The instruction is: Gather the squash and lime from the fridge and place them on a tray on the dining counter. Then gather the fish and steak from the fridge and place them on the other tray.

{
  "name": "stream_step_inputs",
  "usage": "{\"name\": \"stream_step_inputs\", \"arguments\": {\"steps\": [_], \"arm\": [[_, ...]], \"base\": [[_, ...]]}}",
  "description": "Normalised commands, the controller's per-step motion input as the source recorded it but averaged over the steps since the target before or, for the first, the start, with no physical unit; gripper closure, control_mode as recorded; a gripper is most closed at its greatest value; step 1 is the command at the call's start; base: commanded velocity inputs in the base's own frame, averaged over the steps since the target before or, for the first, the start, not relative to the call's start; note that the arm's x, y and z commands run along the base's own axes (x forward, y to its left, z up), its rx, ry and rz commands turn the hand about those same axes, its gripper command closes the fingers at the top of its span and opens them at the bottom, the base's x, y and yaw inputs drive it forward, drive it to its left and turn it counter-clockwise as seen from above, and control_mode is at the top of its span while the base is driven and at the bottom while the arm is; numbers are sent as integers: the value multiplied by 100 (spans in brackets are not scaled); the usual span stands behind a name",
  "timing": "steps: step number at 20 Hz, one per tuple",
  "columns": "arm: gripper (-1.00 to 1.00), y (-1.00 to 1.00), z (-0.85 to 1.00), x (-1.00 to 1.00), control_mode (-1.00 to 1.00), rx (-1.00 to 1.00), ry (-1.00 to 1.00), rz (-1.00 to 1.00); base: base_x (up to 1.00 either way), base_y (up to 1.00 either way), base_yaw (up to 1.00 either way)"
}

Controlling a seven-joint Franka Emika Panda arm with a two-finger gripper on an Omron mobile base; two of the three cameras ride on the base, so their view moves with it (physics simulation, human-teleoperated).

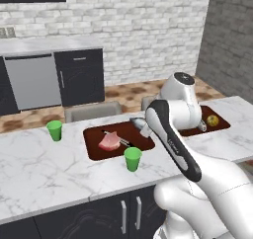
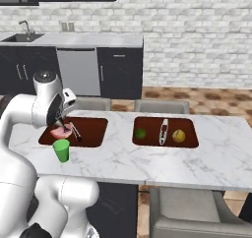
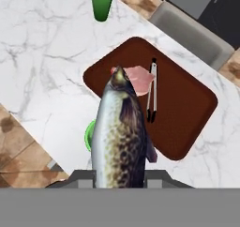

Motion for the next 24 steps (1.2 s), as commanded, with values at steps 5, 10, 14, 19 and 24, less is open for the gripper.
{"name": "stream_step_inputs", "arguments": {"steps": [5, 10, 14, 19, 24], "arm": [[100, 13, -19, 13, -100, -1, 0, 0], [100, 17, -25, 10, -100, -5, 0, 0], [100, 8, -31, 12, -100, -7, 0, 0], [100, 0, -17, 19, -100, -2, 0, 1], [100, -2, -7, 22, -100, 0, 0, 2]], "base": [[0, 0, 0], [0, 0, 0], [0, 0, 0], [0, 0, 0], [0, 0, 0]]}}
